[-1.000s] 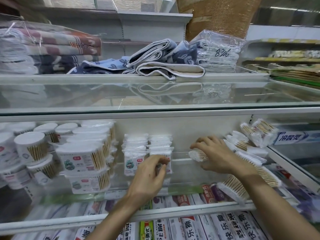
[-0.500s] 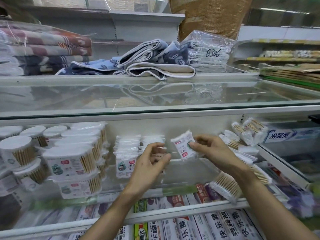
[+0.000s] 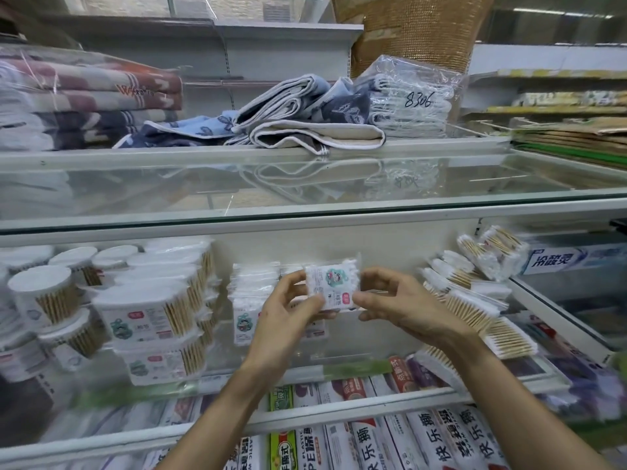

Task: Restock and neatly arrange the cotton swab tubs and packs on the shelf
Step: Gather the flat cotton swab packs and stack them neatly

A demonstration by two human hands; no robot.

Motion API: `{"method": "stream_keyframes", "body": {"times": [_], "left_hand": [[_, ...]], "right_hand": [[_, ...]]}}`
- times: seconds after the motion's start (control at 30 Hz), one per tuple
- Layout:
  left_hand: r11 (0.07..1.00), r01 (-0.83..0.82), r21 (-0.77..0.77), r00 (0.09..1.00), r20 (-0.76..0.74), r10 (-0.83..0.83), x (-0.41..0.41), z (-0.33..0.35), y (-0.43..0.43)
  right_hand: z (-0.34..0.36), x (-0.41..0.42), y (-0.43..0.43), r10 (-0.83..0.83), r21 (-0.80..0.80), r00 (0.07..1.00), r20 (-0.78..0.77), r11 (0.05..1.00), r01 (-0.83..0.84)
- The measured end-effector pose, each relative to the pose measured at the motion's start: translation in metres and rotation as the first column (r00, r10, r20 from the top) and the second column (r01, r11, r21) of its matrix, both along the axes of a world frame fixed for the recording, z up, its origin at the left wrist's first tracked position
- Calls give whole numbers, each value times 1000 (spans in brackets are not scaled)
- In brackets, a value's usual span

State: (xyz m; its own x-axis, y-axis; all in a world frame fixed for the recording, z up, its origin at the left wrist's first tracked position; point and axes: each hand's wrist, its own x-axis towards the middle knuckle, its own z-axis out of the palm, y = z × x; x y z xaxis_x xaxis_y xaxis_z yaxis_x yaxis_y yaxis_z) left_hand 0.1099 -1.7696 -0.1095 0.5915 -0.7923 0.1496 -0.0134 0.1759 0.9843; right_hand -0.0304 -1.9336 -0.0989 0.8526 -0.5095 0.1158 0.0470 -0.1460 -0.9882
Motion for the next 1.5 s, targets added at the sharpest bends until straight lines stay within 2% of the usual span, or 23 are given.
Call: {"method": "stream_keyframes", "body": {"times": [0.1,0.27,0.33,0.4,0.47,0.57,0.67,0.8,0.97,1.13,1.23,1.3,1.4,1.5], "left_hand": [[1000,11,17,1000,-7,-11,3,-2,7],[999,-19,34,983,183,12,8,-8,30],[993,-114,-6,966,232,113,10,-13,42],[955,-295,-29,901,323,288,14,-16,55],[912,-410,-31,813,441,381,17,-16,70],[922,-386,-26,714,625,316,21,-18,90],[909,-406,91,578,796,179,32,-26,100],[887,-382,258,578,816,12,39,-33,103],[893,-370,256,541,841,-17,42,-38,96],[916,-344,206,529,848,8,37,-36,89],[934,-312,175,580,814,41,29,-30,79],[954,-256,156,632,774,43,19,-25,68],[974,-155,164,665,746,-20,-2,-21,43],[973,-38,228,657,739,-147,-30,-19,13]], "right_hand": [[1,8,7,29,25,999,20,999,-30],[7,23,18,27,-49,999,17,998,-26],[13,30,23,39,-124,999,-19,991,-41],[18,43,29,62,-218,995,-80,973,-78],[20,60,36,56,-374,987,-151,921,-110],[17,85,53,50,-511,977,-205,846,-151],[14,101,70,-8,-678,966,-259,714,-176],[10,115,81,-62,-782,963,-262,599,-174],[5,118,82,-93,-818,970,-225,559,-136],[8,108,80,-116,-801,976,-183,594,-80],[13,88,72,-156,-770,981,-111,637,14],[17,70,59,-204,-770,976,-73,634,75],[20,36,32,-310,-753,950,-22,631,188],[19,-2,6,-441,-687,897,35,641,342]]}}
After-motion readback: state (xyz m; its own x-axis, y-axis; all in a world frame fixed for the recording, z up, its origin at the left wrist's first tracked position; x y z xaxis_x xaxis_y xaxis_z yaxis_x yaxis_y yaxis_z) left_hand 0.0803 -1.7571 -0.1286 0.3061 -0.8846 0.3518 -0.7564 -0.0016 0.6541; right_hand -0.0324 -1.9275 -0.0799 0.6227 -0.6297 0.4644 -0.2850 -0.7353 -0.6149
